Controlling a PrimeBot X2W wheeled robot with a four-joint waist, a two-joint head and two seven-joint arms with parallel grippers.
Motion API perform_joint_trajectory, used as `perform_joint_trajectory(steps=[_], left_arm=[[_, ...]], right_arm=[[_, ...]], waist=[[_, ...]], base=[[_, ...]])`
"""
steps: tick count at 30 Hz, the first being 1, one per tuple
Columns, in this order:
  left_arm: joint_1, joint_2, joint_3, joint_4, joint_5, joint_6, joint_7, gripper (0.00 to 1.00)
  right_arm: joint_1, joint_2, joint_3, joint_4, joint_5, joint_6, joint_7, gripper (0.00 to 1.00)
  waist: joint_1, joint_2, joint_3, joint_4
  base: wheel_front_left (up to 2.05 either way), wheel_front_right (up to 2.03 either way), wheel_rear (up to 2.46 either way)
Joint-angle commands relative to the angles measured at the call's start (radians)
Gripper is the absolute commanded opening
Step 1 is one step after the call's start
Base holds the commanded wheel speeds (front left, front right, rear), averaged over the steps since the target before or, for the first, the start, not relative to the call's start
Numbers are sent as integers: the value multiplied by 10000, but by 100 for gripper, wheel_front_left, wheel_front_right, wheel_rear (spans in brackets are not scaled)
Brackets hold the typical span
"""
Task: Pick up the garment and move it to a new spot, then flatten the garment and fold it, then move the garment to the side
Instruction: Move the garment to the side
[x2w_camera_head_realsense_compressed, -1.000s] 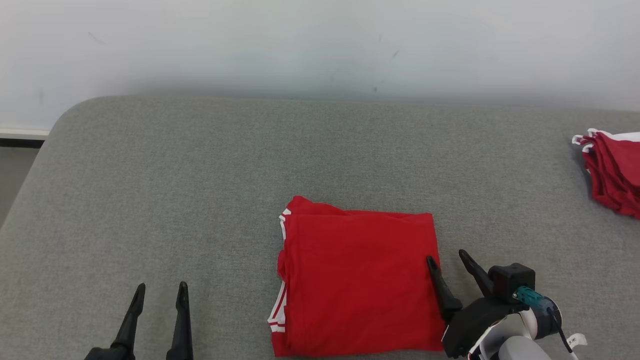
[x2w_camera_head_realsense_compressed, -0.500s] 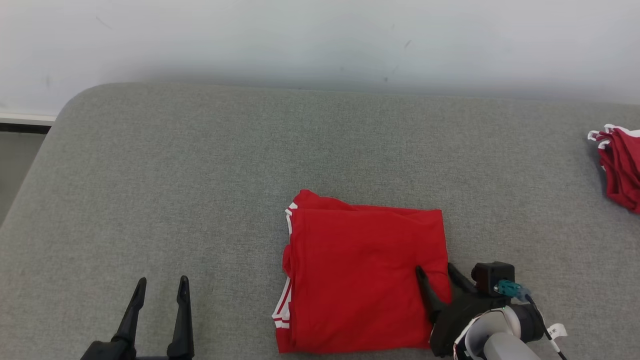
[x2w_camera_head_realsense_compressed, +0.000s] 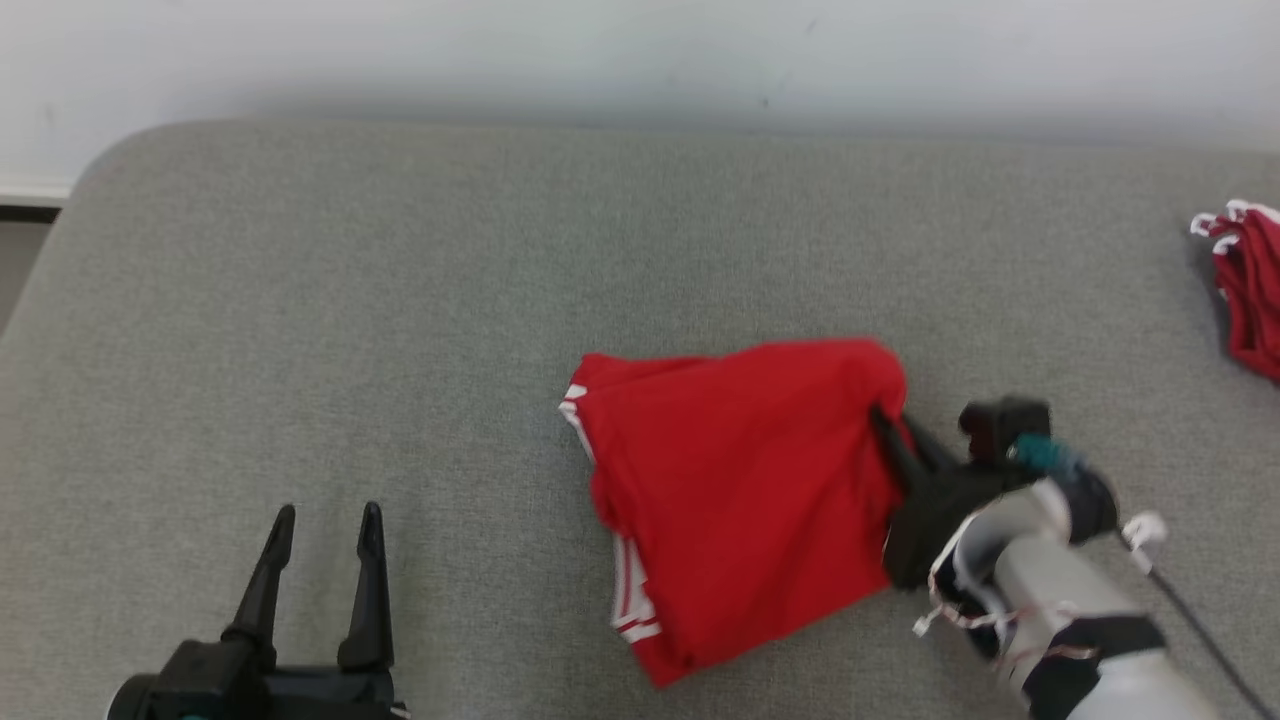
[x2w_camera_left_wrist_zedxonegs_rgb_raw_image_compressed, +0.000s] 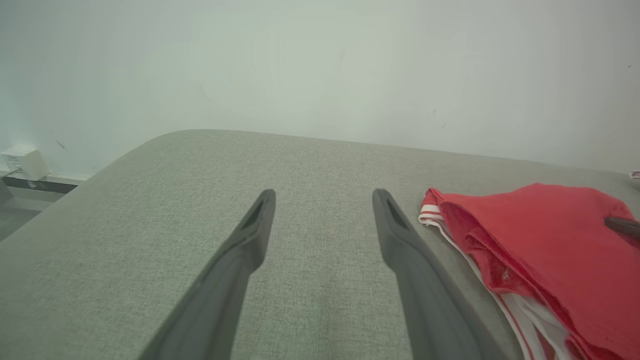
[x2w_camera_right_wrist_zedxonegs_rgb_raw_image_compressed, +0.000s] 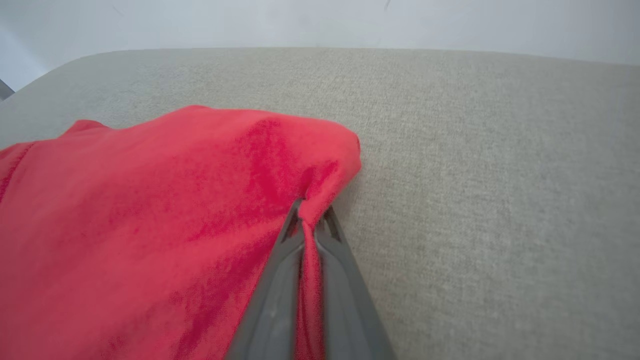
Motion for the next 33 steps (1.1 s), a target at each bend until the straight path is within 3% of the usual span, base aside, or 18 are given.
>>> perform_joint_trajectory(steps=[1, 14, 27, 33], left_arm=[[-256, -45, -59, -81, -98, 11, -31, 100], [-1579, 74, -344, -1062, 74, 14, -29, 100], [-1745, 949, -493, -1842, 408, 15, -31, 100], [-1708, 1186, -611, -2195, 523, 15, -31, 100]], right_arm=[[-510, -360, 157, -108, -147, -9, 60, 0], [-3853, -3142, 1174, -1321, -347, -9, 1034, 0], [-5082, -5345, 1193, -2438, 42, -9, 1779, 0], [-5415, -6287, 1288, -2728, 114, -9, 2325, 0]], waist=[[-1, 0, 477, -108], [-1, 0, 3103, -1440], [-1, 0, 4181, -2886], [-1, 0, 4324, -3189]], base=[[0, 0, 0], [0, 0, 0], [0, 0, 0], [0, 0, 0]])
